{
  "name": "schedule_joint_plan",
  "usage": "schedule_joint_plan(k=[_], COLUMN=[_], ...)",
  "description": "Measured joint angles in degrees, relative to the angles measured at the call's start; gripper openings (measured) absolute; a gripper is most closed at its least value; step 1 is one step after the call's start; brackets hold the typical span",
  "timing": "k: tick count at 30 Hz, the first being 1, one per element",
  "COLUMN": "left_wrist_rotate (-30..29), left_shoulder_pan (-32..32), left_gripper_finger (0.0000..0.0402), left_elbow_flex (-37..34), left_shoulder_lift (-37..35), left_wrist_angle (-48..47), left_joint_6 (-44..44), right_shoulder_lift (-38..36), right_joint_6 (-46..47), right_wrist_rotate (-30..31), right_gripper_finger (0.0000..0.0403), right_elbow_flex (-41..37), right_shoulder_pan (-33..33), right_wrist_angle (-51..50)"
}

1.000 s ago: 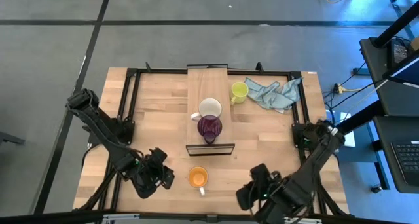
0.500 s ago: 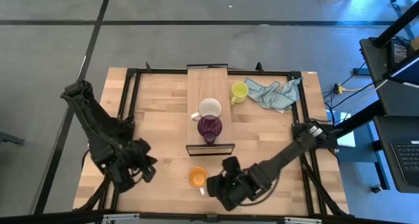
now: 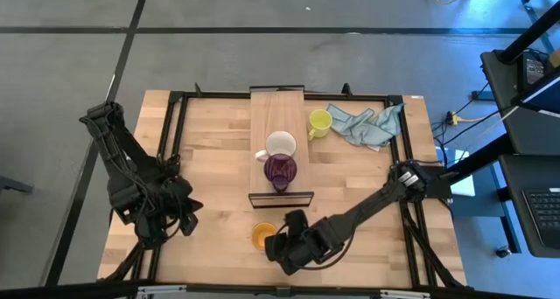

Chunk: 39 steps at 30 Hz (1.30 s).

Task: Stack small to large cups/mugs on shelf
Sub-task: Put the yellow mug on the shelf

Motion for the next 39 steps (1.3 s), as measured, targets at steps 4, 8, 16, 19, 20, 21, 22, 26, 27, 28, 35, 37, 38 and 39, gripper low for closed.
schedule_joint_plan(k=[4, 8, 16, 19, 20, 21, 22, 26, 27, 28, 35, 37, 38, 39], left_wrist_rotate=[0.02, 0.07, -0.23, -0.26, -0.26, -0.26, -0.26, -0.26, -0.26, -0.26, -0.26, -0.28, -0.28, -0.28], left_shoulder_pan=[0.00, 0.02, 0.04, 0.04, 0.04, 0.04, 0.04, 0.04, 0.04, 0.04, 0.04, 0.04, 0.04, 0.04], left_gripper_finger=[0.0014, 0.0014, 0.0014, 0.0014, 0.0014, 0.0014, 0.0014, 0.0014, 0.0014, 0.0014, 0.0014, 0.0014, 0.0014, 0.0014], left_elbow_flex=[0.00, 0.00, 0.00, 0.00, 0.00, 0.00, 0.00, 0.00, 0.00, 0.00, 0.00, 0.00, 0.00, 0.00], left_shoulder_lift=[0.00, 0.00, 0.00, 0.00, 0.00, 0.02, 0.02, 0.02, 0.02, 0.02, 0.04, 0.04, 0.04, 0.04], left_wrist_angle=[0.01, 0.02, 0.01, 0.09, 0.14, 0.17, 0.20, 0.22, 0.23, 0.24, 0.26, 0.24, 0.24, 0.26], left_joint_6=[0.00, -0.36, -1.71, -1.90, -1.90, -1.90, -1.92, -1.90, -1.90, -1.90, -1.89, -1.88, -1.79, -1.64], right_shoulder_lift=[-0.04, 0.06, 1.62, 1.88, 1.88, 1.89, 2.03, 2.81, 2.97, 3.24, 4.15, 4.17, 4.17, 4.17], right_joint_6=[-1.84, -2.48, -2.57, -2.57, -2.57, -2.57, -2.55, -2.45, -2.33, -2.22, -2.13, -2.15, -2.15, -2.15], right_wrist_rotate=[0.16, -0.68, -1.08, -0.82, -0.76, -0.59, -0.50, -0.40, -0.39, -0.39, 0.14, 0.19, 0.17, 0.15], right_gripper_finger=[0.0126, 0.0126, 0.0126, 0.0126, 0.0126, 0.0126, 0.0126, 0.0126, 0.0126, 0.0126, 0.0126, 0.0126, 0.0126, 0.0126], right_elbow_flex=[0.02, 0.00, 0.02, 0.01, 0.00, 0.00, 0.02, 0.00, 0.00, 0.00, 0.00, 0.00, 0.00, 0.00], right_shoulder_pan=[-0.63, -0.83, -0.85, -0.85, -0.85, -0.85, -0.85, -0.87, -0.92, -0.92, -0.96, -0.96, -0.96, -0.96], right_wrist_angle=[1.15, 1.22, 2.25, 2.67, 2.81, 3.01, 3.22, 3.84, 4.31, 4.37, 5.41, 5.16, 5.12, 5.03])
